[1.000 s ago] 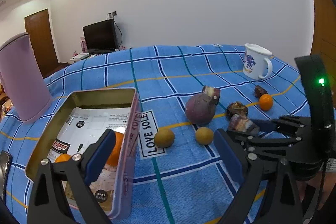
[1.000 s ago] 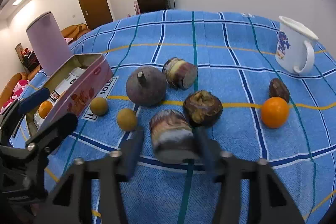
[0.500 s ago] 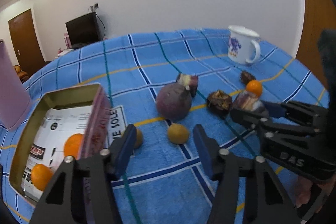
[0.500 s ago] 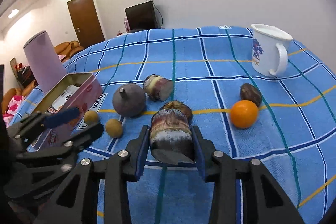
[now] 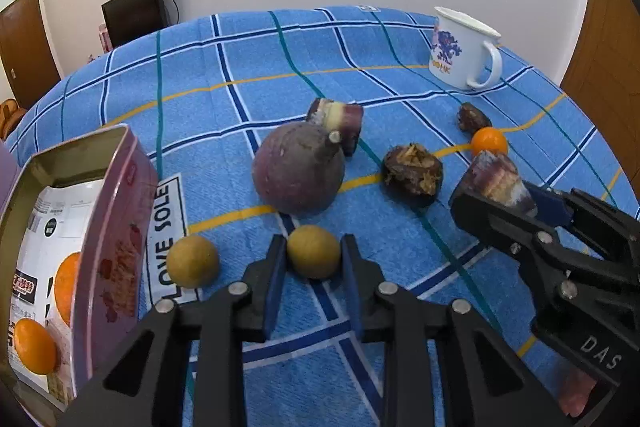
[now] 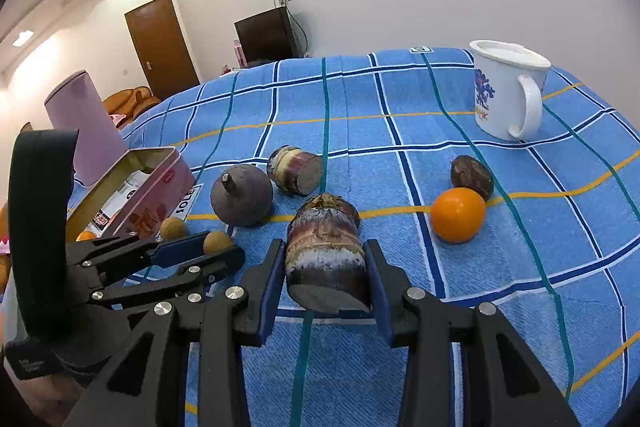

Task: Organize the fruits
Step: 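Grasp the small yellow round fruit with the left tool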

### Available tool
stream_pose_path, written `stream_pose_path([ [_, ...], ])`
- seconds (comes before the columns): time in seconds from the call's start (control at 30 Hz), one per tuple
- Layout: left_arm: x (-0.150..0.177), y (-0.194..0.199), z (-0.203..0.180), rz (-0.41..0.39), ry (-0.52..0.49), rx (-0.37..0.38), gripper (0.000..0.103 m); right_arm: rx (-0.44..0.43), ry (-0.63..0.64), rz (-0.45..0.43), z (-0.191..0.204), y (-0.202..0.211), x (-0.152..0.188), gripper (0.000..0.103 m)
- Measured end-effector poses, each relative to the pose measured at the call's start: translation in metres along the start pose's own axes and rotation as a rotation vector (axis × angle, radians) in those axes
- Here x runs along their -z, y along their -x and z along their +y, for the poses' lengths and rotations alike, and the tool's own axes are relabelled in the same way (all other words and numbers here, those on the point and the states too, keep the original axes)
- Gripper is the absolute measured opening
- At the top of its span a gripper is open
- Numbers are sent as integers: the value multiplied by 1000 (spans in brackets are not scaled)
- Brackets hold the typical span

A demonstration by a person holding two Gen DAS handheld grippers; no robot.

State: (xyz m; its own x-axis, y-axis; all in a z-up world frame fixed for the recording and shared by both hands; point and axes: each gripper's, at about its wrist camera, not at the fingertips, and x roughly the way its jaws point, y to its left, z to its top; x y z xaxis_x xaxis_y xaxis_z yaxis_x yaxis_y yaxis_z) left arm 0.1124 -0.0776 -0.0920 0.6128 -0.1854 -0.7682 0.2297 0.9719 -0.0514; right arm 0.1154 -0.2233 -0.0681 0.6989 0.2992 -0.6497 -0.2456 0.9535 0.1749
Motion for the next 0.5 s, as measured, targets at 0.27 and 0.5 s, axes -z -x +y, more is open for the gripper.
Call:
stream_pose_path([
  [0.27, 2, 13, 9, -60, 33, 28, 28, -17, 9, -23, 1, 5, 1, 41],
  [0.5, 3, 25, 8, -126, 31, 7, 28, -29, 28, -42, 3, 8, 1, 41],
])
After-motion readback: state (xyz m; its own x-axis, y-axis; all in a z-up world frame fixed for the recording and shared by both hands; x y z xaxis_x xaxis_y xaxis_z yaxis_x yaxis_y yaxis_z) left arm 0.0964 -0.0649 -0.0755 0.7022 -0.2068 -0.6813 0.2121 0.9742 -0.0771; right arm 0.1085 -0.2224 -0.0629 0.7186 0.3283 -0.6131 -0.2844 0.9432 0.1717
